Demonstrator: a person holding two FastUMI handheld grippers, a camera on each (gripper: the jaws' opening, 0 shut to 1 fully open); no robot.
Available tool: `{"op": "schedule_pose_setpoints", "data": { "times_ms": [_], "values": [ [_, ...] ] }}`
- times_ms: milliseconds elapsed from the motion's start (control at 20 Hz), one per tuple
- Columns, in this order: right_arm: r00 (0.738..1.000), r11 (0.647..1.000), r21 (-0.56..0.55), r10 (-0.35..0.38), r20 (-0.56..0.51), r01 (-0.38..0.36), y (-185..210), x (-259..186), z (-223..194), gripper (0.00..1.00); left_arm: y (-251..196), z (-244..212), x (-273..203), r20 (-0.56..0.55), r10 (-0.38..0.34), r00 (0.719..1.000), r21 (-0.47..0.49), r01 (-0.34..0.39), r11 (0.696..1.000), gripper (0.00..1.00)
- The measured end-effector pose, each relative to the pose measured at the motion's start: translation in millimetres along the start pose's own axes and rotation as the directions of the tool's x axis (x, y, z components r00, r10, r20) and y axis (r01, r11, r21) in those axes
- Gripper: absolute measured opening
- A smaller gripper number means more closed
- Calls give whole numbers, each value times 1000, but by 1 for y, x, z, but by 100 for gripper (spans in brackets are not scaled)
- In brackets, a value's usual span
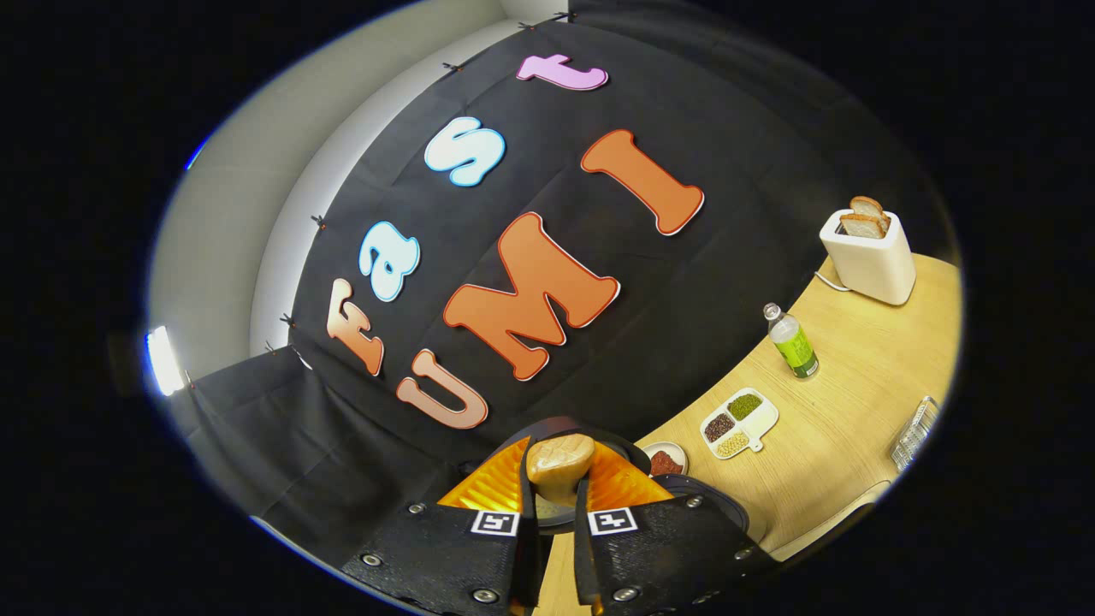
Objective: Close the left gripper, press the button to open the rice cooker; take a wooden spoon from the chopstick holder with the right hand, scoop a spoonful of rice and pour it into the rice cooker, then put the wooden spoon back into the chopstick holder.
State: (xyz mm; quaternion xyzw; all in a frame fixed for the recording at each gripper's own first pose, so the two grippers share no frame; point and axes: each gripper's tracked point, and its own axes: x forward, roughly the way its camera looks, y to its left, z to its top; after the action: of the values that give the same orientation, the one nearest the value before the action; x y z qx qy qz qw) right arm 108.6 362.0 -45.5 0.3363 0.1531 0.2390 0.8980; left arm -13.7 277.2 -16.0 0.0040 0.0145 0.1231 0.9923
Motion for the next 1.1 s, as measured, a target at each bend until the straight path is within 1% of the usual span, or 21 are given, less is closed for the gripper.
{"op": "schedule_pose_setpoints", "data": {
  "times_ms": [250,450,650,900,1100],
  "values": [
    [1000,999,-30,11,4,-11,8,2,0,15,0,0,2,-1,-1,1000,-2,1,1000,97],
    [1000,996,-91,11,10,-10,11,3,-1,15,-1,-1,5,-2,-4,1000,-2,4,1000,97],
    [1000,992,-127,20,9,-19,14,5,-5,15,-2,-4,7,-9,-6,1000,3,6,1000,97],
    [1000,981,-190,29,2,-28,16,8,-10,15,0,-5,8,-9,-5,1000,2,5,1000,97],
    [999,963,-268,39,-4,-39,20,9,-17,15,3,-6,9,-11,-2,1000,1,2,1000,97]
  ]
}}
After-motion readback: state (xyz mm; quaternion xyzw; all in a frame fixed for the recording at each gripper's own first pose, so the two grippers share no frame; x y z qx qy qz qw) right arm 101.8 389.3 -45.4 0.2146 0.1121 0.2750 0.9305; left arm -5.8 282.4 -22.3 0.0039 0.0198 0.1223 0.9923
